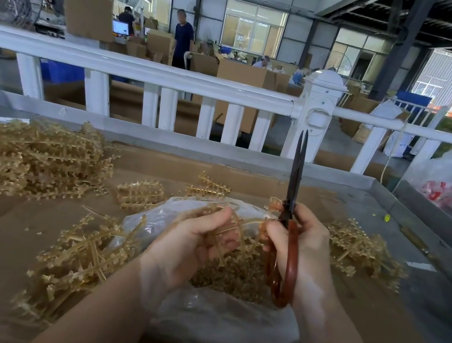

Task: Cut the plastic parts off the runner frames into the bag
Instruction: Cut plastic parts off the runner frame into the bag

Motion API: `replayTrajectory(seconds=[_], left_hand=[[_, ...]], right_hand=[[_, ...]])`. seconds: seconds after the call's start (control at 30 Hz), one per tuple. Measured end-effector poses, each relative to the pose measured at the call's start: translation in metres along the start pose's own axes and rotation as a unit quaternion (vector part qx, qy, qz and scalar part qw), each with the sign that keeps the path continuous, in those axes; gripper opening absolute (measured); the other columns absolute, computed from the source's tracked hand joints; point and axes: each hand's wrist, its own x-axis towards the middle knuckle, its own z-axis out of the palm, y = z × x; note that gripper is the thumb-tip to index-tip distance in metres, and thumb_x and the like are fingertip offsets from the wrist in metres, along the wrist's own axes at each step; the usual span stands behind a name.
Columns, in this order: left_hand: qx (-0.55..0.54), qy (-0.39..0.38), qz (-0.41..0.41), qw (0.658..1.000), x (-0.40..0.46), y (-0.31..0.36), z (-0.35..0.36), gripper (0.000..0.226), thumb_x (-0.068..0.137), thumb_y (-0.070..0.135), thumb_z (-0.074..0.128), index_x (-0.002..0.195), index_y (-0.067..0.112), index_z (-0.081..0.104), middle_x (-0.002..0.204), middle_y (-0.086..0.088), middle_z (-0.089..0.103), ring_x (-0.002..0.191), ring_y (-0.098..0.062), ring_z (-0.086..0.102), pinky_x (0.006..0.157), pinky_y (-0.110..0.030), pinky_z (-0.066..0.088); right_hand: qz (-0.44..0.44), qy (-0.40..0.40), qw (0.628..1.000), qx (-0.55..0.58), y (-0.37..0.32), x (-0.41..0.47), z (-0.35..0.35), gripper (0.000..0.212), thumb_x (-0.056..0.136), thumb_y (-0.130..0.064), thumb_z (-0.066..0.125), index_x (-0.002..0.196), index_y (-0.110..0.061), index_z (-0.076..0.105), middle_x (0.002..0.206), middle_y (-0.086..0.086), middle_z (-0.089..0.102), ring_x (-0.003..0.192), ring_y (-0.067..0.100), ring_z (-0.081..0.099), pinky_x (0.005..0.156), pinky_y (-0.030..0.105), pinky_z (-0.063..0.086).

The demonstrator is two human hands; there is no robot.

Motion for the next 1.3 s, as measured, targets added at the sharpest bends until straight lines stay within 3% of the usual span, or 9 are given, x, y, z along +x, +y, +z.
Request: replayTrajectory(seconds=[0.2,0.33,0.47,0.63,0.77,0.83,0.97,1.07,1.3], left_hand=[[0.016,0.013,-0.036,0.999,-0.005,-0.003,0.004,0.026,0.06,0.004,0.071,0.085,0.002,0.065,0.066,-0.004,0.068,0.053,-0.01,0.064,0.05,-0.021,0.054],[0.088,-0.003,-0.038,0.995,-0.008,-0.006,0.004,0.02,0.063,0.0,0.071,0.082,0.005,0.068,0.07,-0.005,0.067,0.054,-0.011,0.062,0.052,-0.019,0.052],[0.091,0.056,-0.034,0.994,-0.01,-0.012,0.004,0.023,0.08,0.001,0.067,0.103,0.002,0.062,0.078,-0.01,0.073,0.065,-0.018,0.071,0.051,-0.025,0.054],[0.063,0.064,-0.016,0.996,-0.007,-0.019,0.0,0.046,0.077,0.003,0.07,0.12,0.006,0.057,0.105,-0.018,0.071,0.089,-0.029,0.071,0.062,-0.032,0.057],[0.145,0.041,0.004,0.989,-0.006,-0.021,-0.002,0.055,0.061,0.004,0.079,0.113,0.004,0.063,0.104,-0.015,0.072,0.096,-0.028,0.069,0.086,-0.041,0.056],[0.17,0.053,0.003,0.984,-0.005,-0.023,-0.003,0.047,0.065,0.002,0.079,0.11,0.004,0.063,0.098,-0.011,0.073,0.093,-0.025,0.07,0.084,-0.038,0.056],[0.034,0.1,0.008,0.994,-0.002,-0.021,-0.002,0.041,0.063,-0.006,0.075,0.101,-0.003,0.059,0.086,-0.014,0.072,0.074,-0.022,0.072,0.06,-0.026,0.057],[-0.069,0.124,0.03,0.989,0.002,-0.018,-0.005,0.038,0.059,-0.003,0.071,0.094,-0.002,0.058,0.089,-0.016,0.063,0.07,-0.02,0.069,0.057,-0.023,0.056],[-0.109,0.167,0.064,0.978,-0.001,-0.013,-0.013,0.032,0.065,0.001,0.07,0.095,-0.004,0.062,0.075,-0.009,0.068,0.063,-0.015,0.069,0.054,-0.021,0.056]], right_hand=[[-0.018,-0.013,0.998,-0.065,0.01,-0.008,0.002,0.026,0.079,0.004,0.065,0.082,-0.023,0.065,0.059,-0.001,0.063,0.051,0.009,0.057,0.05,0.023,0.047],[-0.038,-0.025,0.997,-0.064,0.009,-0.01,0.004,0.023,0.08,0.006,0.065,0.091,-0.014,0.067,0.065,0.0,0.064,0.055,0.002,0.057,0.052,0.01,0.043],[-0.053,-0.039,0.995,-0.073,0.009,-0.013,0.007,0.022,0.081,0.004,0.066,0.095,-0.013,0.067,0.07,-0.002,0.066,0.061,-0.003,0.06,0.056,0.006,0.042],[-0.072,-0.03,0.992,-0.098,0.013,-0.013,0.011,0.023,0.079,0.002,0.068,0.089,-0.018,0.068,0.073,0.0,0.069,0.068,0.002,0.064,0.06,0.008,0.045],[-0.065,-0.043,0.992,-0.097,0.016,-0.01,0.009,0.026,0.078,0.003,0.068,0.096,-0.017,0.068,0.081,0.0,0.071,0.077,0.006,0.067,0.069,0.017,0.052],[-0.065,-0.054,0.992,-0.098,0.018,-0.01,0.009,0.026,0.079,0.001,0.068,0.098,-0.017,0.068,0.083,0.0,0.071,0.079,0.008,0.068,0.072,0.024,0.054],[-0.081,-0.03,0.989,-0.117,0.023,-0.013,0.008,0.018,0.08,-0.015,0.073,0.088,-0.029,0.065,0.08,-0.006,0.069,0.076,0.003,0.065,0.067,0.016,0.05],[-0.101,-0.031,0.975,-0.196,0.029,-0.015,0.009,0.01,0.082,-0.033,0.07,0.085,-0.031,0.06,0.075,-0.01,0.063,0.074,0.001,0.06,0.065,0.014,0.045],[-0.161,-0.054,0.9,-0.401,0.044,-0.022,0.017,0.025,0.081,-0.061,0.052,0.09,-0.038,0.05,0.077,-0.015,0.054,0.077,0.003,0.047,0.063,0.008,0.03]])
